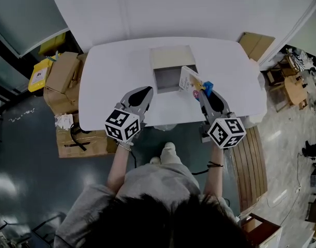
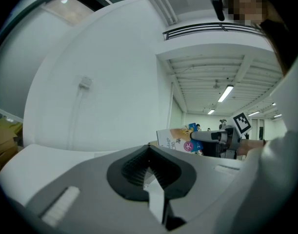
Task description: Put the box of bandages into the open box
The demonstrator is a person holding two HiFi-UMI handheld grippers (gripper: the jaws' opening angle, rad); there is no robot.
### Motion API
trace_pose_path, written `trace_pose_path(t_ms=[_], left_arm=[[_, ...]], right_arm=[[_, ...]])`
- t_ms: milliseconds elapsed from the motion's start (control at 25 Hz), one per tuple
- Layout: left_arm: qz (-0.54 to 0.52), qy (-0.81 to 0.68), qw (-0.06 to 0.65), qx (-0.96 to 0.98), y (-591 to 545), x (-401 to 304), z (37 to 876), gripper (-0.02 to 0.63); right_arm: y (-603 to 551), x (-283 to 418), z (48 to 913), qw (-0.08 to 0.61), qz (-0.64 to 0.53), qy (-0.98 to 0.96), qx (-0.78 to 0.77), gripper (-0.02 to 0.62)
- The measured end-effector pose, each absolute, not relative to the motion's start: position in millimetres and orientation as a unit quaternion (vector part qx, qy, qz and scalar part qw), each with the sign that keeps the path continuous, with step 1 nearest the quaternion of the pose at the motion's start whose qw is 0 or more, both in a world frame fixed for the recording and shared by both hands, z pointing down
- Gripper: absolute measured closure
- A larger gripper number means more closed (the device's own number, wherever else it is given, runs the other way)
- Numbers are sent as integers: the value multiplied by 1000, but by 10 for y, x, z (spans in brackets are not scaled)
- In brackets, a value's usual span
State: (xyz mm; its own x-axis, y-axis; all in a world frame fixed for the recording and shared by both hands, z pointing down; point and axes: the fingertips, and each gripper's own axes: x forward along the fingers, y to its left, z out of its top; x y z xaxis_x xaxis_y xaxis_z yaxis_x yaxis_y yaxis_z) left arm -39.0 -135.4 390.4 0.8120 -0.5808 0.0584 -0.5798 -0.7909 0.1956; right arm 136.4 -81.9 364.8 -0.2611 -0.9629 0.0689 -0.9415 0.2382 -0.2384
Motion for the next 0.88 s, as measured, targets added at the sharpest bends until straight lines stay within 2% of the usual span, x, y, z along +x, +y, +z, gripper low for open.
trace_pose_path(t_ms=[880], left_arm=[[24, -371, 143, 917, -2075, 134, 4272, 618]], right_arm=[[-1940, 1650, 4075, -2, -198, 856, -477, 492]])
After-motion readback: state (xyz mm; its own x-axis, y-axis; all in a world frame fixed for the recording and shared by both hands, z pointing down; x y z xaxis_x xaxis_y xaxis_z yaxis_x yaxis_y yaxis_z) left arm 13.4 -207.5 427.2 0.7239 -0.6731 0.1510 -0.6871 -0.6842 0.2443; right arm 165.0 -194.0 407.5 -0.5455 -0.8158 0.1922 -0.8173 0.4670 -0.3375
